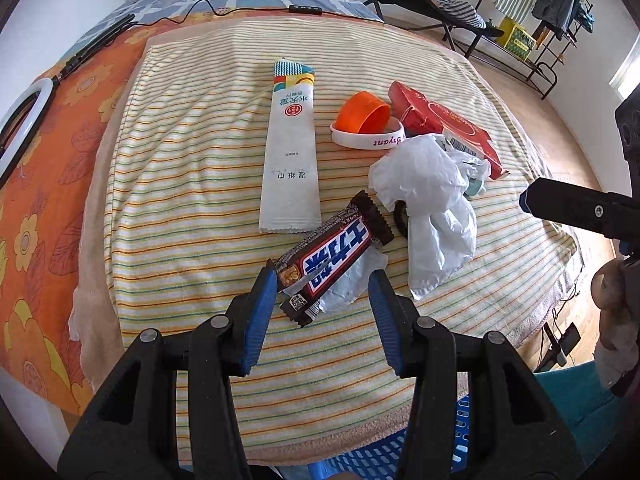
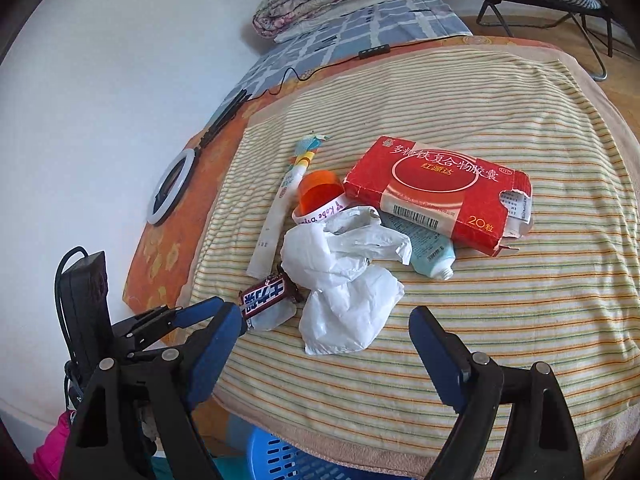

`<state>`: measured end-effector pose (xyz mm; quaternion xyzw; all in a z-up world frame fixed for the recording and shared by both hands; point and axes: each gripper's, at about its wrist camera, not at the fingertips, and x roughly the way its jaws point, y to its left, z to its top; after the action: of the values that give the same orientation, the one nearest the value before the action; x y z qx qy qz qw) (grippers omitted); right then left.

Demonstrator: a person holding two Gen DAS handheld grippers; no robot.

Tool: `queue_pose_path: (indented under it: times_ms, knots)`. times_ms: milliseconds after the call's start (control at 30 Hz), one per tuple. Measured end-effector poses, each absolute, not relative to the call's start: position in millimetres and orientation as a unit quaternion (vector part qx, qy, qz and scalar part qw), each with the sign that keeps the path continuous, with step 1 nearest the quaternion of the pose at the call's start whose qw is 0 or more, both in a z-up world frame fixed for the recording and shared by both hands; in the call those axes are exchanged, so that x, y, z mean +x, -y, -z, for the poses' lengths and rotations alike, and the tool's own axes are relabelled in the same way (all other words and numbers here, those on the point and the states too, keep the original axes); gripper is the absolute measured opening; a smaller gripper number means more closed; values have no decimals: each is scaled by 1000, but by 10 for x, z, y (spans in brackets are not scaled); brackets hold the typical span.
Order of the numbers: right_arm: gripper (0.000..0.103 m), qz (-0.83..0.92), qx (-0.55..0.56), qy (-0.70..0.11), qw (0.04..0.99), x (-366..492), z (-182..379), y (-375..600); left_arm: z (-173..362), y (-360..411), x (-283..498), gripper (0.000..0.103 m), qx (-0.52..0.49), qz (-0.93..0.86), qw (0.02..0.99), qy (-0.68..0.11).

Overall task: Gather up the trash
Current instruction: 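Grasp the chocolate wrapper with the left gripper while the right gripper grasps white plastic bag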

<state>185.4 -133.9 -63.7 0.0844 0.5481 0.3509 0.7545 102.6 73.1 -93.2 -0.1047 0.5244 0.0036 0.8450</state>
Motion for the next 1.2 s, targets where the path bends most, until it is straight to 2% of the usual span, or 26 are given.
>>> queue_pose_path:
  times_ms: [300, 333, 567, 633, 700, 767, 833, 933, 1033, 1200]
  knots:
    - [88, -339, 70, -553, 758, 2035, 803, 990, 1120, -704, 1190, 47, -88, 1, 836, -542]
    - [88, -337, 66, -554, 758, 2047, 827, 966, 1129, -699, 1188, 41, -87, 2, 836, -542]
    - [87, -323, 66, -569, 754, 2133, 1029, 883, 1153, -672, 1153, 23, -71, -4, 838, -542]
    - [87, -323, 61, -568, 754, 2126, 1054, 860, 1147, -693, 1141, 15, -73, -5, 838, -541]
    - [86, -327, 58, -567, 754, 2122, 1072, 837, 1137, -731, 1125, 13, -75, -8, 839, -539]
    - [80, -329, 55, -567, 753, 2121, 1095, 812, 1132, -757, 1100, 12, -71, -8, 839, -539]
    - [65, -330, 55, -567, 753, 2126, 1122, 807, 1129, -753, 1078, 9, -65, -9, 841, -537]
    - [50, -343, 65, -568, 746, 2104, 1132, 814, 1112, -776, 1029, 9, -65, -11, 843, -534]
    - [44, -352, 58, -562, 746, 2046, 1089, 809, 1097, -767, 1035, 7, -64, -14, 844, -532]
    - [42, -369, 54, -556, 743, 1939, 989, 852, 1047, -774, 993, 4, -64, -16, 848, -525]
